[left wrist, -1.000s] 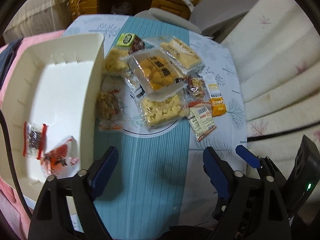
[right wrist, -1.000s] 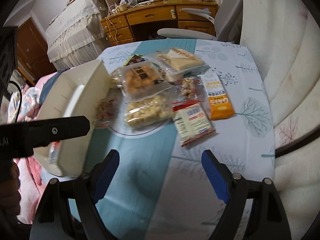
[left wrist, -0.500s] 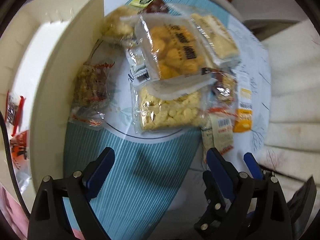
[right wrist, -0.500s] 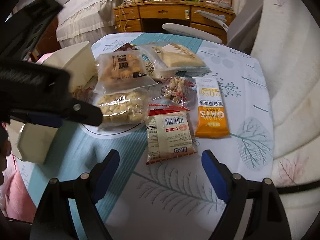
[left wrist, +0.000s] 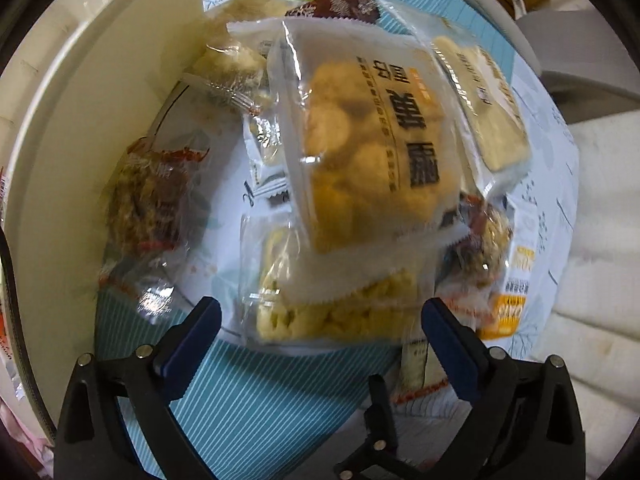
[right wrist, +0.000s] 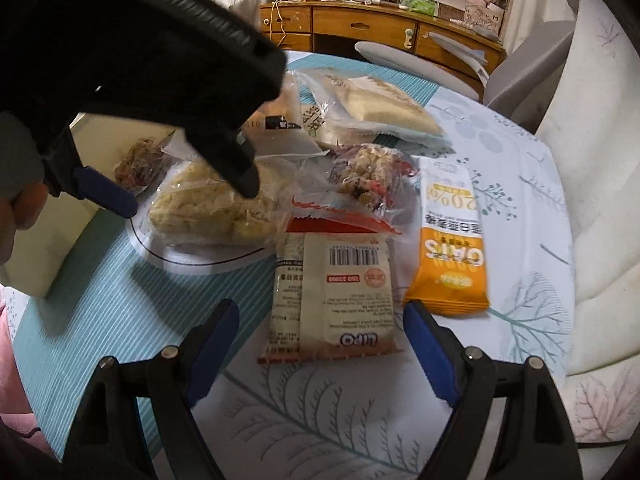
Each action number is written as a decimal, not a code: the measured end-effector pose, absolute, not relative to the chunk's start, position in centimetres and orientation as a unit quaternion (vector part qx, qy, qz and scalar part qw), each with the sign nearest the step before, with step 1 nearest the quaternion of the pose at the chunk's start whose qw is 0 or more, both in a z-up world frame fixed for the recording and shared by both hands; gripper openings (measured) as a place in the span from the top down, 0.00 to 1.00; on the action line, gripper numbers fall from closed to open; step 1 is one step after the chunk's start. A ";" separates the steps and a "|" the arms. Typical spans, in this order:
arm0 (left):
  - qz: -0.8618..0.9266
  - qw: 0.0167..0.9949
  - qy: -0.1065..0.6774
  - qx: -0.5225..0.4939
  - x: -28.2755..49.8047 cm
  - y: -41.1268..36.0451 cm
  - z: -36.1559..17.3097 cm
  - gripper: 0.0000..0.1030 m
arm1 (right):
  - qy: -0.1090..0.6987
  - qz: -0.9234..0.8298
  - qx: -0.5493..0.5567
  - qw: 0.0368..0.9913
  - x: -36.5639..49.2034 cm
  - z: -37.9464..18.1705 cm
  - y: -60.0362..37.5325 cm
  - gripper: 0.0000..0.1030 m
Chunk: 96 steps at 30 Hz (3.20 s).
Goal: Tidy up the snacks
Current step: 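Grasp the clear bag of yellow puffs with left tool while right grasps white LIPO packet, then carry both bags over the white tray and open both tools to release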
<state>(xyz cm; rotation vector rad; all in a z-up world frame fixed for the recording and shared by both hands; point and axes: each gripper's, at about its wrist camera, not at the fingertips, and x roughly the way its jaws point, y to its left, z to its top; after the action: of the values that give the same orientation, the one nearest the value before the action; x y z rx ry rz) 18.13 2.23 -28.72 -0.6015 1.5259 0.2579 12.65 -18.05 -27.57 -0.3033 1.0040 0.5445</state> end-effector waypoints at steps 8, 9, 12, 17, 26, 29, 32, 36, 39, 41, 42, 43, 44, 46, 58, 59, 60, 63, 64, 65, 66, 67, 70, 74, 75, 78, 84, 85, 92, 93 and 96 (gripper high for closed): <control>0.116 0.662 0.687 -0.275 19.5 1.3 -30.9 0.01 | 0.471 0.259 -0.144 0.831 13.0 -28.0 -17.4 0.18; 0.118 0.664 0.685 -0.275 19.5 1.2 -31.0 0.00 | 0.471 0.259 -0.145 0.831 12.9 -28.0 -17.3 0.18; 0.122 0.667 0.686 -0.263 19.7 0.8 -31.1 0.00 | 0.471 0.259 -0.145 0.831 12.9 -28.0 -17.2 0.18; 0.137 0.676 0.681 -0.246 19.7 0.0 -31.2 0.00 | 0.470 0.259 -0.144 0.831 12.5 -28.0 -17.2 0.18; 0.159 0.681 0.679 -0.223 19.4 -2.3 -30.7 0.11 | 0.478 0.268 -0.153 0.822 12.0 -27.6 -17.3 0.38; 0.153 0.680 0.682 -0.220 19.1 -2.4 -30.3 0.16 | 0.485 0.268 -0.157 0.817 11.8 -27.4 -17.3 0.44; 0.151 0.668 0.692 -0.229 18.4 -1.8 -30.3 0.16 | 0.494 0.267 -0.158 0.812 11.8 -27.3 -17.3 0.46; 0.140 0.653 0.706 -0.234 16.1 -0.9 -31.0 0.17 | 0.507 0.263 -0.162 0.805 11.5 -27.1 -17.2 0.46; 0.134 0.634 0.724 -0.237 14.6 -0.5 -31.1 0.17 | 0.515 0.262 -0.166 0.799 10.8 -27.0 -17.2 0.46; 0.131 0.624 0.735 -0.231 13.6 -0.5 -30.9 0.18 | 0.522 0.259 -0.168 0.795 10.4 -26.8 -17.4 0.47; 0.129 0.620 0.739 -0.229 13.0 -0.4 -30.8 0.18 | 0.525 0.257 -0.167 0.794 10.2 -26.8 -17.5 0.47; 0.127 0.617 0.742 -0.229 12.5 -0.3 -30.6 0.18 | 0.528 0.254 -0.165 0.793 10.1 -26.6 -17.7 0.47; 0.125 0.614 0.745 -0.228 11.9 -0.2 -30.4 0.19 | 0.532 0.250 -0.162 0.793 9.9 -26.5 -17.8 0.47; 0.121 0.611 0.748 -0.227 10.7 0.0 -29.9 0.19 | 0.536 0.246 -0.154 0.793 9.6 -26.1 -18.1 0.47; 0.058 0.634 0.740 -0.218 5.3 2.0 -23.5 0.19 | 0.541 0.197 -0.097 0.812 8.9 -22.1 -19.0 0.47; 0.052 0.638 0.738 -0.215 5.0 2.1 -22.8 0.19 | 0.539 0.195 -0.091 0.815 8.9 -21.7 -19.0 0.47; 0.045 0.643 0.734 -0.214 4.9 2.1 -22.1 0.19 | 0.537 0.193 -0.086 0.817 8.8 -21.3 -19.0 0.47; 0.021 0.659 0.721 -0.211 5.1 3.0 -19.4 0.19 | 0.530 0.185 -0.071 0.825 7.9 -19.9 -18.4 0.47; 0.014 0.664 0.717 -0.212 5.1 3.9 -18.3 0.19 | 0.528 0.183 -0.067 0.827 8.0 -19.5 -18.2 0.47; 0.006 0.670 0.711 -0.212 5.4 4.4 -17.4 0.19 | 0.525 0.181 -0.065 0.829 7.7 -19.1 -17.9 0.47; -0.001 0.675 0.707 -0.213 5.9 4.2 -17.0 0.19 | 0.521 0.179 -0.063 0.832 7.5 -18.6 -17.5 0.47; -0.008 0.681 0.701 -0.213 5.7 4.9 -16.1 0.19 | 0.518 0.176 -0.062 0.835 7.4 -18.2 -17.0 0.47; -0.012 0.697 0.685 -0.212 6.4 6.4 -14.5 0.19 | 0.509 0.171 -0.050 0.842 7.1 -16.9 -15.7 0.47; -0.015 0.721 0.659 -0.215 6.1 8.7 -12.9 0.19 | 0.490 0.170 -0.050 0.854 6.5 -14.9 -13.6 0.47; -0.015 0.727 0.652 -0.215 6.0 9.4 -12.5 0.19 | 0.485 0.170 -0.053 0.856 6.3 -14.5 -13.0 0.47; -0.019 0.742 0.633 -0.220 5.3 11.9 -11.3 0.19 | 0.468 0.174 -0.059 0.864 5.6 -13.1 -11.1 0.47; -0.015 0.760 0.611 -0.221 3.9 16.1 -10.2 0.19 | 0.438 0.191 -0.053 0.877 4.0 -10.8 -7.0 0.46; -0.015 0.764 0.606 -0.219 3.7 16.8 -10.0 0.19 | 0.436 0.193 -0.053 0.878 3.9 -10.6 -6.6 0.46; -0.014 0.793 0.572 -0.211 2.3 21.2 -9.6 0.18 | 0.414 0.209 -0.049 0.885 1.9 -9.2 -2.2 0.46; -0.014 0.796 0.568 -0.209 2.1 21.7 -9.7 0.18 | 0.412 0.212 -0.046 0.885 1.6 -9.1 -1.6 0.46; -0.013 0.806 0.556 -0.204 1.7 23.3 -10.0 0.18 | 0.414 0.218 -0.037 0.883 0.9 -9.3 0.1 0.46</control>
<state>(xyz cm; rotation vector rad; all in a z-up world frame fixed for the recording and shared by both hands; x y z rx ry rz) 1.70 23.27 -10.02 -0.4362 1.1898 -0.0277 0.94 0.14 -9.28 -0.0774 0.8613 0.4541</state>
